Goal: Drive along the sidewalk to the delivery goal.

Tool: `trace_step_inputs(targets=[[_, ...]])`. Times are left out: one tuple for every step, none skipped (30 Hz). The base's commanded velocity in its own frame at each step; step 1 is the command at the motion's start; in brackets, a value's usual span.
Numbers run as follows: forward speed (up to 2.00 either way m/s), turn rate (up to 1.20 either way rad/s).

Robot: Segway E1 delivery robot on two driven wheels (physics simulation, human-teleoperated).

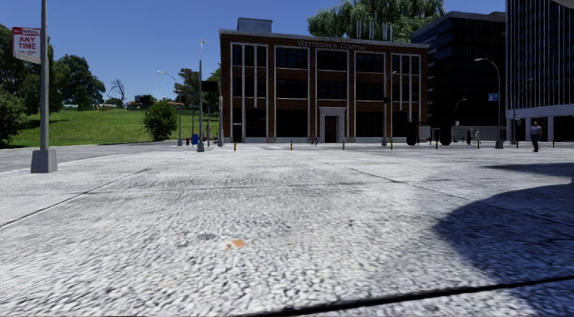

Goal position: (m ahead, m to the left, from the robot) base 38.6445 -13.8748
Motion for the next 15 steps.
trace_step_inputs(targets=[[2.0, 0.0], [2.0, 0.0], [2.0, 0.0], [2.0, 0.0], [2.0, 0.0], [2.0, 0.0], [2.0, 0.0], [2.0, 0.0], [2.0, 0.0], [2.0, 0.0], [2.0, 0.0], [2.0, 0.0], [2.0, 0.0], [2.0, 0.0], [2.0, 0.0]])
